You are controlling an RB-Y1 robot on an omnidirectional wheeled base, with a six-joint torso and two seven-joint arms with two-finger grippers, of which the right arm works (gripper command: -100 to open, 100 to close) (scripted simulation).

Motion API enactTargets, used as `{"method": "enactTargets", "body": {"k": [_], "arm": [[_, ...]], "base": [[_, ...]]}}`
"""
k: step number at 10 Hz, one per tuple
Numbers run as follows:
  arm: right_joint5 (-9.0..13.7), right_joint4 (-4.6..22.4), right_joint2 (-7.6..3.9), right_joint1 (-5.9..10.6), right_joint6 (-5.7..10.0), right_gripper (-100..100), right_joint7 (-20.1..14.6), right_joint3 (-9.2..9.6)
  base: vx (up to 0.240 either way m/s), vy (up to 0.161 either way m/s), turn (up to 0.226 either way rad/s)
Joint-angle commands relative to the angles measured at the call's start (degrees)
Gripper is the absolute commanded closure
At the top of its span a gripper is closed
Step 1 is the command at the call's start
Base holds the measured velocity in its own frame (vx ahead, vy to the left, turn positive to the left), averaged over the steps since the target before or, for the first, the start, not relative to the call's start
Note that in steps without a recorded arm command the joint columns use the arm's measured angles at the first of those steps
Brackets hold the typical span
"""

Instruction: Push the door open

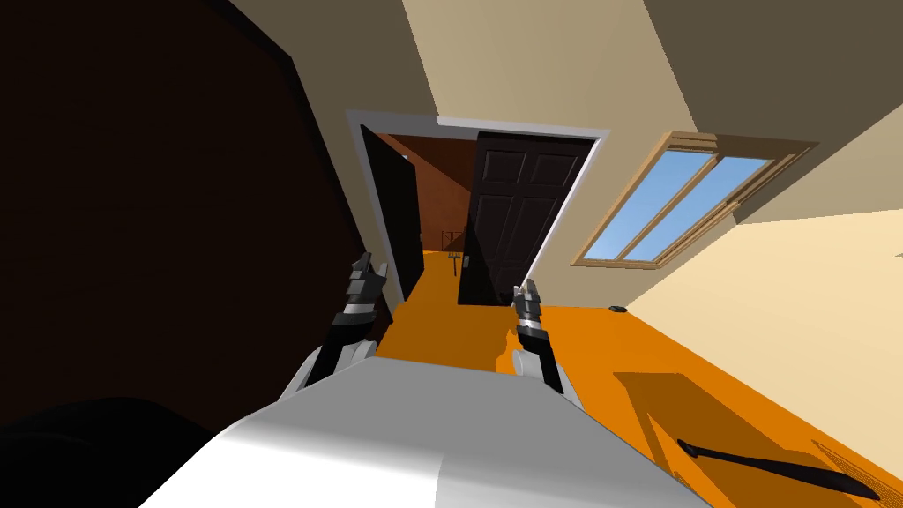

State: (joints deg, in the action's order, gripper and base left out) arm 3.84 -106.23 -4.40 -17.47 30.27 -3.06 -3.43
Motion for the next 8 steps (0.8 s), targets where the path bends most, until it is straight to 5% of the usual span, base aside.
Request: {"method": "enactTargets", "body": {"k": [1,8], "arm": [[-0.03,2.57,-0.24,1.15,0.48,-100,0.26,-0.08],[-0.29,12.97,-0.75,4.86,2.67,-100,1.23,0.04]], "base": [[0.087,0.016,0.028],[0.1,0.002,0.024]]}}
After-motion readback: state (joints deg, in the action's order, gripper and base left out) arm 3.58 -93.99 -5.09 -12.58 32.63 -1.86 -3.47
